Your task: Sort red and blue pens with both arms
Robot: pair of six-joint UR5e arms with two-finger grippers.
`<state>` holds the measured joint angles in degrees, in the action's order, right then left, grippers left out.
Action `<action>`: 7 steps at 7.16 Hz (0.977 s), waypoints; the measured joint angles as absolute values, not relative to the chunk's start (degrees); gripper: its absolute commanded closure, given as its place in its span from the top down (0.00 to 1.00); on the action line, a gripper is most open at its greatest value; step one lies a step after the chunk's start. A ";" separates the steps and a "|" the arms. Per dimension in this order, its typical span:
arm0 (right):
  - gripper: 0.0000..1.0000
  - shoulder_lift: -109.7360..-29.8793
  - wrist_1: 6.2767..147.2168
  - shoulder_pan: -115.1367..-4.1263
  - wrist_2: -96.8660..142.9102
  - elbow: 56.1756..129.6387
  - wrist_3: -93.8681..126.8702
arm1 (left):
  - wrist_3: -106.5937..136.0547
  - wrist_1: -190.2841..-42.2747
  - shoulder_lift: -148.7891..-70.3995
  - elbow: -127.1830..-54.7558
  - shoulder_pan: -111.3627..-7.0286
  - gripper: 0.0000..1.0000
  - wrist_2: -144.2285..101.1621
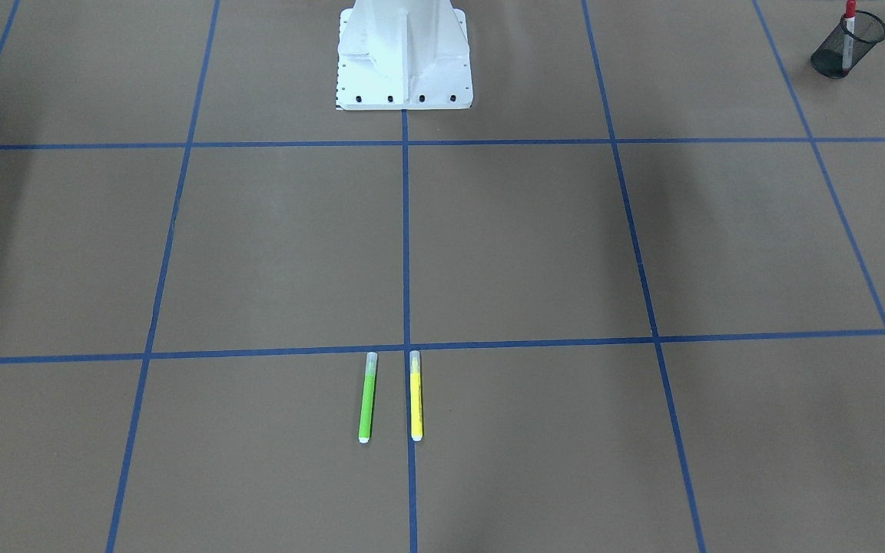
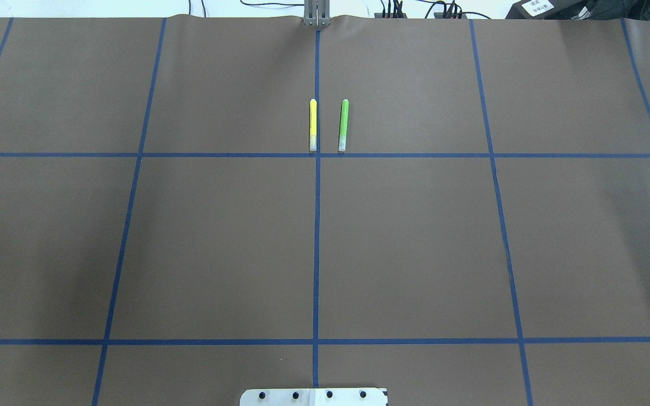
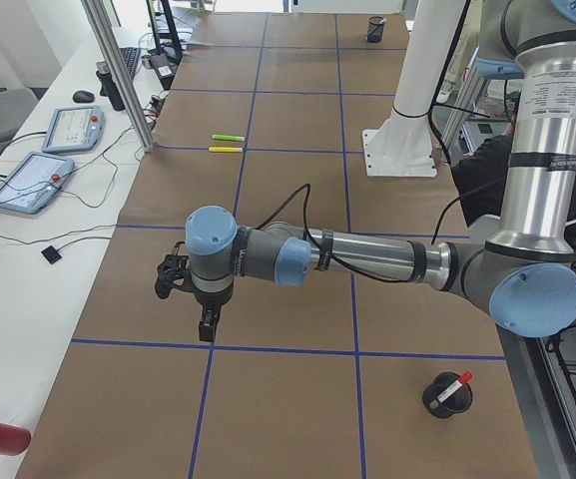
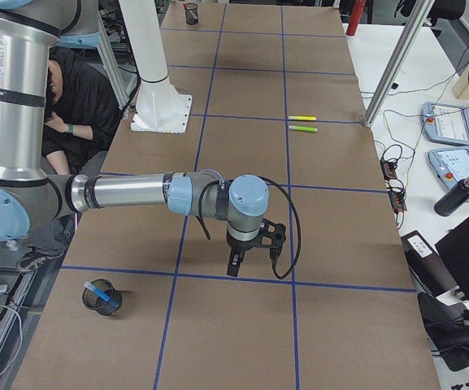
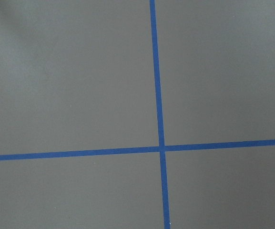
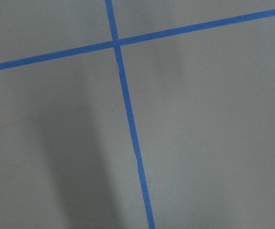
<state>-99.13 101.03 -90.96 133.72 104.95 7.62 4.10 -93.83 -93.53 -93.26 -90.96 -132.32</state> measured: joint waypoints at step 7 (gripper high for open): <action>0.99 -97.43 98.84 -90.88 133.87 102.25 7.66 | 3.89 -93.43 -92.05 -93.48 -90.79 1.00 -132.03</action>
<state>-97.43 98.84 -90.88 133.87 102.25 7.66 3.89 -93.43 -92.05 -93.48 -90.79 -132.03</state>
